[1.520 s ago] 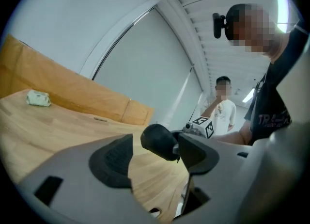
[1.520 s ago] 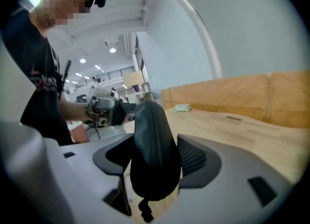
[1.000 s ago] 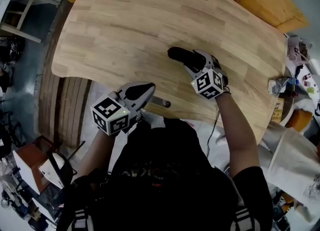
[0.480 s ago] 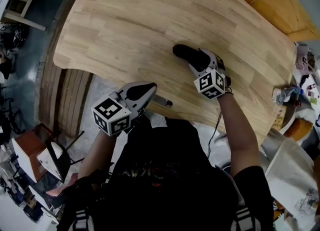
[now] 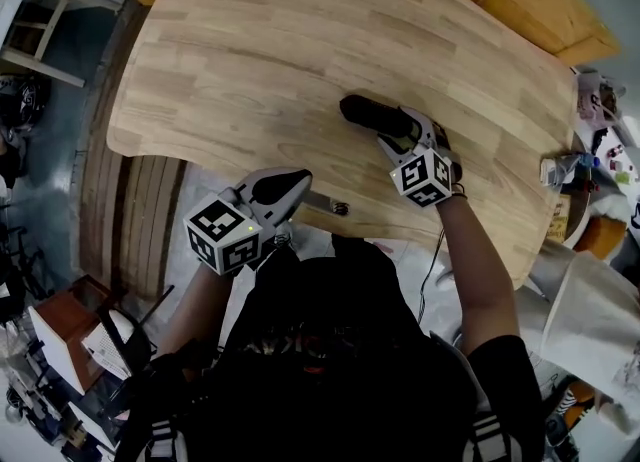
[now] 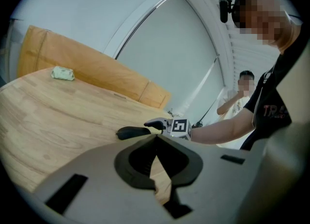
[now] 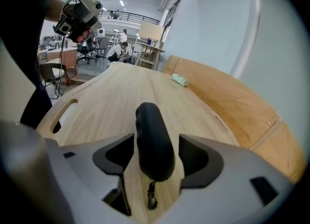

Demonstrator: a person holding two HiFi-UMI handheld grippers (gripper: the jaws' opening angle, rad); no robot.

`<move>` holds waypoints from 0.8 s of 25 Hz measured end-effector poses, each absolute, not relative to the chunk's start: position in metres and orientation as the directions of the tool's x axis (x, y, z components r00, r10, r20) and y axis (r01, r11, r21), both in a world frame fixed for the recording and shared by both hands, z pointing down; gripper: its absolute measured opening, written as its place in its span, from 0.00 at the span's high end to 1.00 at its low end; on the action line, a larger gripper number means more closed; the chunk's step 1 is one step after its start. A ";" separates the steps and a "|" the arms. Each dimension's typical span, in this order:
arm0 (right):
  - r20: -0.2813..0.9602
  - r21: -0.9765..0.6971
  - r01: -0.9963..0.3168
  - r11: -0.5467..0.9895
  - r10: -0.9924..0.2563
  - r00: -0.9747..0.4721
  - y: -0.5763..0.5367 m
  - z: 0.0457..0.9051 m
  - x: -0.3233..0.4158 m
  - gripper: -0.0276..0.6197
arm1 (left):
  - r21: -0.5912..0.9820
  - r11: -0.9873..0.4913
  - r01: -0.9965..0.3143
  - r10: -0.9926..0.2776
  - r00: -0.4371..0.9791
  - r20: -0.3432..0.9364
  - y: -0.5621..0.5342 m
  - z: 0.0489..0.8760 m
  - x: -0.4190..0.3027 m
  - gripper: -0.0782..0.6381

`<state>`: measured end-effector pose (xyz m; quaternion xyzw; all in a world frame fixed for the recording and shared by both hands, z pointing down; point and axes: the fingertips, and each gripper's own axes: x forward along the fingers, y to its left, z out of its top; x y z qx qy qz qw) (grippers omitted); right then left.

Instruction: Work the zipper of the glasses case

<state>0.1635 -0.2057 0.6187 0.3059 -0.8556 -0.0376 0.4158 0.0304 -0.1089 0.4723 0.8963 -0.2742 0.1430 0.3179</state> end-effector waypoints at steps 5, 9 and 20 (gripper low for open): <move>0.621 0.276 -0.658 0.700 -0.653 -0.434 -0.188 0.585 0.167 0.50 | 0.487 -0.687 -0.540 -0.365 0.835 0.412 -0.100 0.465 0.019 0.87; 0.559 0.193 -0.779 0.596 -0.720 -0.411 -0.168 0.562 0.169 0.53 | 0.475 -0.726 -0.498 -0.329 0.857 0.397 -0.089 0.460 0.011 0.87; 0.376 -0.333 -0.875 0.352 -0.801 -0.466 -0.111 0.513 0.152 0.93 | 0.474 -0.783 -0.402 -0.249 0.902 0.354 -0.054 0.449 -0.006 0.87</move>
